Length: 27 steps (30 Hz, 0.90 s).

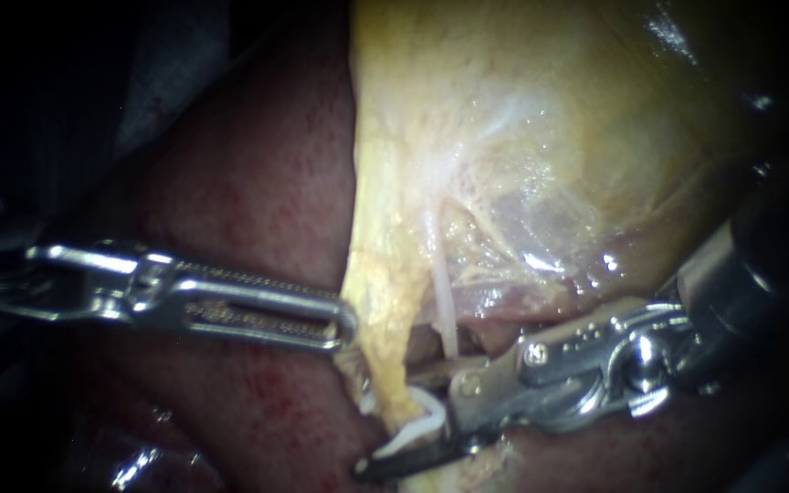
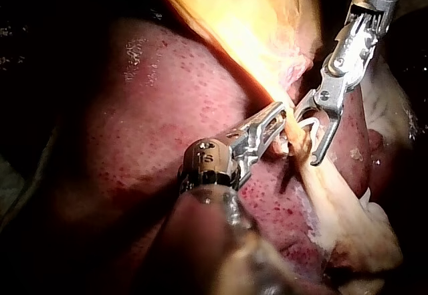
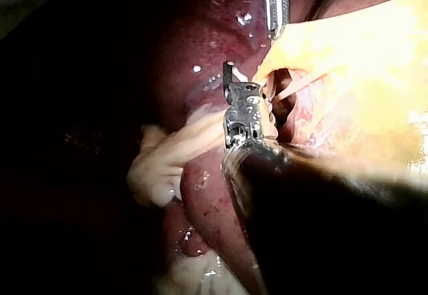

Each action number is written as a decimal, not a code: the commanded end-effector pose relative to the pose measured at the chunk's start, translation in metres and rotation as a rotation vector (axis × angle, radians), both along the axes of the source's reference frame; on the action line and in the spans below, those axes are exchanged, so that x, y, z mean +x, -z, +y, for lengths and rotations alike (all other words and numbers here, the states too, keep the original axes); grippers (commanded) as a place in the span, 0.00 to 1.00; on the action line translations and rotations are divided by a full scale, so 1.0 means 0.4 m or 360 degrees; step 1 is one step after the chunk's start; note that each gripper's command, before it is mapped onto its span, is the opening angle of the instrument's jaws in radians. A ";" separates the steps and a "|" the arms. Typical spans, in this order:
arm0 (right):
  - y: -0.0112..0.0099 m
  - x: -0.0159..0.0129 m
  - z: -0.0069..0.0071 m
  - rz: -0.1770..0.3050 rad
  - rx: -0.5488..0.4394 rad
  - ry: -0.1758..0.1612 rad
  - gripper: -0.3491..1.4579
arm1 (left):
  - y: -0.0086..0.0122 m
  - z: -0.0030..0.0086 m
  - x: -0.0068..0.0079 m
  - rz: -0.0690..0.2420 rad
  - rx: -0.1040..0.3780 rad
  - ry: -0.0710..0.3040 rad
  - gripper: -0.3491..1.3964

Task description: Clipping first clip left tube

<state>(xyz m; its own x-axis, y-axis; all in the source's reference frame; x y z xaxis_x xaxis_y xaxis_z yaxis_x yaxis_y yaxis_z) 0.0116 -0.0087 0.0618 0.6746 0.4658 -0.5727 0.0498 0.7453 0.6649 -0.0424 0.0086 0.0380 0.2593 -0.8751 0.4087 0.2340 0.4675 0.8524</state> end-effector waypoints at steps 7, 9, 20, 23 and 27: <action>-0.0001 -0.0001 0.0006 -0.0021 0.0034 -0.0024 0.26 | 0.0000 0.0000 0.0000 0.0000 0.0000 0.0000 0.00; -0.0001 -0.0001 0.0010 -0.0025 0.0042 -0.0028 0.23 | 0.0000 0.0001 -0.0001 0.0000 0.0000 0.0000 0.00; -0.0003 -0.0005 0.0030 -0.0055 0.0096 -0.0061 0.10 | 0.0000 0.0001 -0.0001 0.0000 0.0000 0.0000 0.00; -0.0002 -0.0006 0.0031 -0.0054 0.0096 -0.0060 0.09 | 0.0000 0.0001 -0.0001 0.0000 0.0000 0.0000 0.00; -0.0002 -0.0007 0.0030 -0.0054 0.0096 -0.0059 0.08 | 0.0000 0.0001 -0.0001 0.0000 0.0000 0.0000 0.00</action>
<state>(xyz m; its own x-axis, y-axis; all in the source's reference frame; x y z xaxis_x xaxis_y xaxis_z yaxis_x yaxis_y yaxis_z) 0.0113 -0.0075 0.0619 0.6747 0.5243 -0.5194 -0.0014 0.7046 0.7096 -0.0424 0.0087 0.0380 0.2591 -0.8752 0.4086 0.2339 0.4673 0.8526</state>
